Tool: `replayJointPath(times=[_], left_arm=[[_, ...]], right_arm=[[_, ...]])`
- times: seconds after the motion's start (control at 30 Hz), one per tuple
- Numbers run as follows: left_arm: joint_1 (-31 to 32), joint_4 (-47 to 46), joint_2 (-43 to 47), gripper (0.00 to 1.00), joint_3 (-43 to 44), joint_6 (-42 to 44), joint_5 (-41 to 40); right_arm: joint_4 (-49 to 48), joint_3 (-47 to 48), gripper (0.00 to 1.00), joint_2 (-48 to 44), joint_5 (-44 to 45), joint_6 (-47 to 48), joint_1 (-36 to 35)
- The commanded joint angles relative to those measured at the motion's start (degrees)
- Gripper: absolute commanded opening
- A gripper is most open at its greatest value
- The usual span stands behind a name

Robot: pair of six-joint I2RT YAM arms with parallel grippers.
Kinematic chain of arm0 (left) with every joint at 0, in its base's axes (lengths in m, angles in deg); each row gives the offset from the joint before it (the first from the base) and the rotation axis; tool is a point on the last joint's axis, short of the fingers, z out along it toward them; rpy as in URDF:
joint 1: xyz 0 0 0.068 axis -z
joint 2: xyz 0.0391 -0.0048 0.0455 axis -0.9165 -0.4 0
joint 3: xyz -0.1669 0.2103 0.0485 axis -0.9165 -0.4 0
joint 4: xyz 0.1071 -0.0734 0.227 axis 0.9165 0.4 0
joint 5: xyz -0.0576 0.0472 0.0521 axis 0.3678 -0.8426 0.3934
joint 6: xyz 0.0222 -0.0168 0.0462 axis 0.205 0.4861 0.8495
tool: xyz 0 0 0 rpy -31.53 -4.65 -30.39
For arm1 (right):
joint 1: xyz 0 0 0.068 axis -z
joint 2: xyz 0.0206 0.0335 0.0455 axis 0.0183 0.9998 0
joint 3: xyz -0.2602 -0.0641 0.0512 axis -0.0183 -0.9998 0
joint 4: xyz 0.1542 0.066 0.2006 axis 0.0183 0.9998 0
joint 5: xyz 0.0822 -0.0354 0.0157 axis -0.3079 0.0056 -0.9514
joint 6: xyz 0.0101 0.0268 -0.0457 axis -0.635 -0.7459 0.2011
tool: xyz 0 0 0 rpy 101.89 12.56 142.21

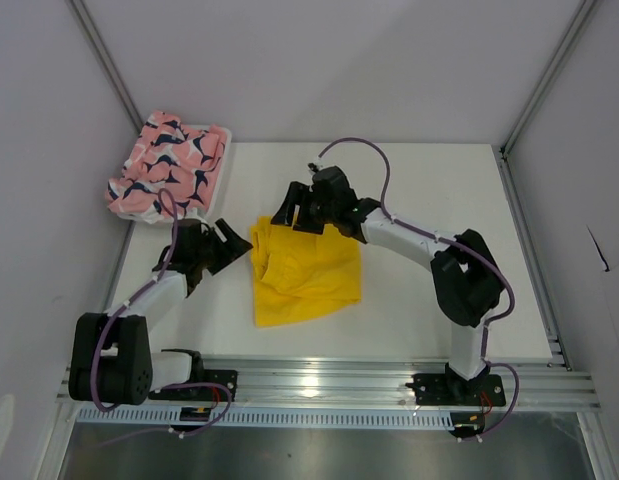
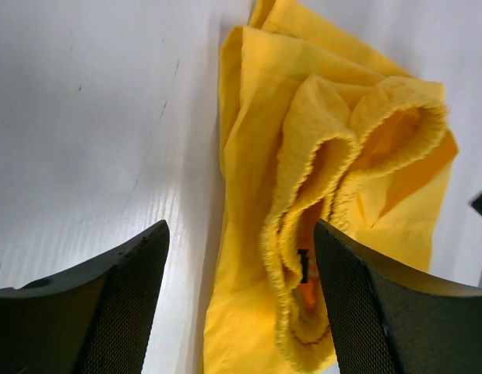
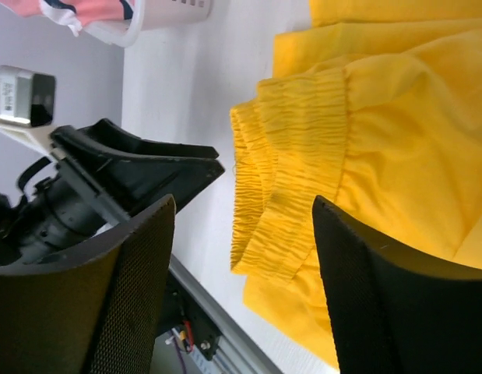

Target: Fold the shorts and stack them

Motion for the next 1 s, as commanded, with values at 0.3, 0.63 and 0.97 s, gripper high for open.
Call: replayJointPath(times=[0.3,0.63,0.97], left_arm=[[-2.39,-18.23,-4.31,0.52,-2.42,-5.12,8.61],[-2.39,-29.05,-15.47,0.27,-1.54,-6.96,11.94],[-2.30,-34.78,-24.97,0.16,0.04,-8.20,14.41]], right_arm=[[3.67,10.36,0.74,10.58,9.90,4.96,-3.06],[7.45,17.48,0.68,16.91,13.43,6.89,-5.17],[14.30,24.15,0.66,21.73,19.13,8.03,-6.76]])
